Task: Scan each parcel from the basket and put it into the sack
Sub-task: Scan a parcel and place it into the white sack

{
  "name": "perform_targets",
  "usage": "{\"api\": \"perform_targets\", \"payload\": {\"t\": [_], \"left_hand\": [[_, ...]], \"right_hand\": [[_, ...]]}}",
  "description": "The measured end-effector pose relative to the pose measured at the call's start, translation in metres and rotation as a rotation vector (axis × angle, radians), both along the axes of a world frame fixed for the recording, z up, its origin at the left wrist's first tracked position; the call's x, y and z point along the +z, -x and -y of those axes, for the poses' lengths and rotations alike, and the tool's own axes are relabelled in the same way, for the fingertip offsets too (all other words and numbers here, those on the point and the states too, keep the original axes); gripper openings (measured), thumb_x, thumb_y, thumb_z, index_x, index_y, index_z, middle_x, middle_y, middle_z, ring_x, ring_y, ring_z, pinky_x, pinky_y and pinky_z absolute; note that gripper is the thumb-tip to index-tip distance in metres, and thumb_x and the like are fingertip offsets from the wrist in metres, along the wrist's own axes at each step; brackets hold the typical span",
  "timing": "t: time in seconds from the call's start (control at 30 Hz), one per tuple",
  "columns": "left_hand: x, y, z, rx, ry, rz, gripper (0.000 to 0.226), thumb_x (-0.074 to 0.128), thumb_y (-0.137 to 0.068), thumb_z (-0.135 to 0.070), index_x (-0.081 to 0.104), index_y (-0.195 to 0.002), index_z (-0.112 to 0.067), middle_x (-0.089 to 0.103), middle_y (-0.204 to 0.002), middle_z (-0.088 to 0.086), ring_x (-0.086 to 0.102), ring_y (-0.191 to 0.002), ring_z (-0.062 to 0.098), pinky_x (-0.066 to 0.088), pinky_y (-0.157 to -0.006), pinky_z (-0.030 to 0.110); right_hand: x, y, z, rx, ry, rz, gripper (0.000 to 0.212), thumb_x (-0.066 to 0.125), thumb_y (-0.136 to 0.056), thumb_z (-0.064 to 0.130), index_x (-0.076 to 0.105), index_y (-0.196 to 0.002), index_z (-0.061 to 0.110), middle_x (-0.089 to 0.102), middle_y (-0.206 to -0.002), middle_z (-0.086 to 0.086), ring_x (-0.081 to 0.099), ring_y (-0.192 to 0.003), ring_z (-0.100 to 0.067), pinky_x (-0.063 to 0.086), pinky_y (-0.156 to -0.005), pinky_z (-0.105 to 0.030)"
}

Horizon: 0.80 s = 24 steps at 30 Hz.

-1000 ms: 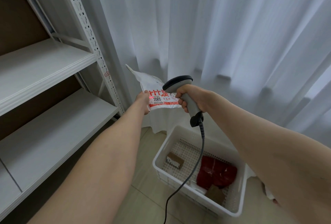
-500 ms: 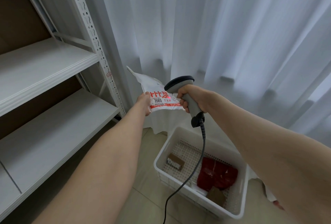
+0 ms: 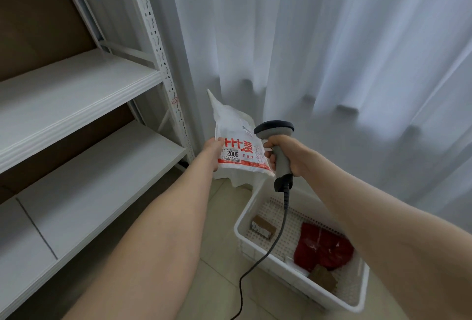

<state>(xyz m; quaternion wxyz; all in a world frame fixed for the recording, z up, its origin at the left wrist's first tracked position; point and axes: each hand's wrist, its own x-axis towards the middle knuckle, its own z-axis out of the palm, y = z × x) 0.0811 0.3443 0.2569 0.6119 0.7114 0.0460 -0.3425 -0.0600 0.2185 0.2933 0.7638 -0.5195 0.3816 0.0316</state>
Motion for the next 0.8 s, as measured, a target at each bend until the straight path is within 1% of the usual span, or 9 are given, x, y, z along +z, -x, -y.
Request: {"api": "perform_targets", "payload": {"t": [0.13, 0.23, 0.33, 0.4, 0.47, 0.5, 0.6, 0.7, 0.8], "left_hand": [[-0.001, 0.008, -0.042, 0.032, -0.033, 0.092, 0.014, 0.044, -0.101, -0.017, 0.055, -0.107, -0.011, 0.064, -0.084, 0.007, 0.064, -0.073, 0.024, 0.055, -0.076, 0.041], [0.000, 0.024, -0.080, 0.081, -0.034, 0.137, 0.014, 0.045, -0.100, -0.015, 0.057, -0.103, -0.009, 0.067, -0.088, 0.010, 0.067, -0.076, 0.026, 0.057, -0.076, 0.040], [0.004, 0.049, -0.123, 0.129, -0.028, 0.188, 0.013, 0.046, -0.099, -0.015, 0.059, -0.100, -0.011, 0.068, -0.095, 0.010, 0.068, -0.085, 0.028, 0.058, -0.077, 0.041], [0.009, 0.069, -0.155, 0.160, 0.005, 0.214, 0.012, 0.047, -0.100, -0.016, 0.059, -0.097, -0.015, 0.068, -0.096, 0.009, 0.068, -0.088, 0.028, 0.057, -0.079, 0.041], [0.016, 0.088, -0.189, 0.172, 0.028, 0.221, 0.013, 0.046, -0.100, -0.017, 0.060, -0.100, -0.016, 0.069, -0.096, 0.009, 0.069, -0.089, 0.028, 0.058, -0.080, 0.041], [0.020, 0.097, -0.206, 0.182, 0.037, 0.215, 0.014, 0.047, -0.100, -0.018, 0.060, -0.100, -0.016, 0.070, -0.096, 0.010, 0.069, -0.088, 0.028, 0.057, -0.080, 0.043], [0.031, 0.118, -0.256, 0.217, 0.055, 0.193, 0.014, 0.048, -0.099, -0.023, 0.061, -0.094, -0.020, 0.071, -0.091, 0.008, 0.070, -0.084, 0.027, 0.057, -0.082, 0.046], [0.041, 0.133, -0.301, 0.253, 0.086, 0.170, 0.015, 0.049, -0.099, -0.024, 0.061, -0.092, -0.019, 0.071, -0.087, 0.007, 0.069, -0.081, 0.025, 0.056, -0.084, 0.044], [0.048, 0.144, -0.349, 0.295, 0.068, 0.151, 0.018, 0.053, -0.097, -0.031, 0.063, -0.093, -0.016, 0.071, -0.087, 0.007, 0.070, -0.081, 0.026, 0.055, -0.085, 0.042]], "right_hand": [[-0.015, 0.008, -0.025, -0.113, 0.033, 0.014, 0.011, 0.056, -0.085, 0.001, 0.054, -0.096, 0.003, 0.059, -0.068, -0.009, 0.052, -0.051, -0.014, 0.049, -0.053, -0.026], [-0.027, 0.026, -0.052, -0.151, 0.059, 0.033, 0.017, 0.058, -0.082, 0.000, 0.054, -0.098, 0.003, 0.057, -0.073, -0.009, 0.054, -0.063, -0.018, 0.050, -0.060, -0.031], [-0.035, 0.049, -0.086, -0.193, 0.044, 0.055, 0.030, 0.062, -0.082, 0.003, 0.052, -0.110, 0.007, 0.059, -0.090, -0.011, 0.059, -0.078, -0.024, 0.053, -0.064, -0.037], [-0.036, 0.066, -0.113, -0.210, 0.026, 0.056, 0.033, 0.063, -0.083, 0.006, 0.049, -0.112, 0.010, 0.062, -0.100, -0.014, 0.064, -0.090, -0.032, 0.056, -0.075, -0.044], [-0.035, 0.081, -0.141, -0.202, 0.018, 0.055, 0.030, 0.065, -0.080, 0.009, 0.050, -0.105, 0.011, 0.063, -0.112, -0.017, 0.063, -0.103, -0.036, 0.052, -0.091, -0.052], [-0.036, 0.087, -0.155, -0.184, 0.010, 0.054, 0.033, 0.067, -0.076, 0.010, 0.052, -0.106, 0.012, 0.063, -0.117, -0.018, 0.062, -0.106, -0.037, 0.050, -0.094, -0.054], [-0.033, 0.102, -0.199, -0.122, -0.013, 0.051, 0.042, 0.068, -0.077, 0.008, 0.055, -0.117, 0.014, 0.065, -0.117, -0.017, 0.064, -0.104, -0.036, 0.049, -0.094, -0.054], [-0.023, 0.111, -0.243, -0.042, -0.048, 0.078, 0.034, 0.064, -0.084, 0.005, 0.058, -0.116, 0.015, 0.068, -0.109, -0.015, 0.066, -0.098, -0.036, 0.052, -0.088, -0.052], [-0.020, 0.107, -0.289, 0.058, -0.047, 0.079, 0.035, 0.066, -0.081, 0.005, 0.061, -0.114, 0.015, 0.070, -0.110, -0.015, 0.067, -0.098, -0.036, 0.053, -0.088, -0.051]]}}
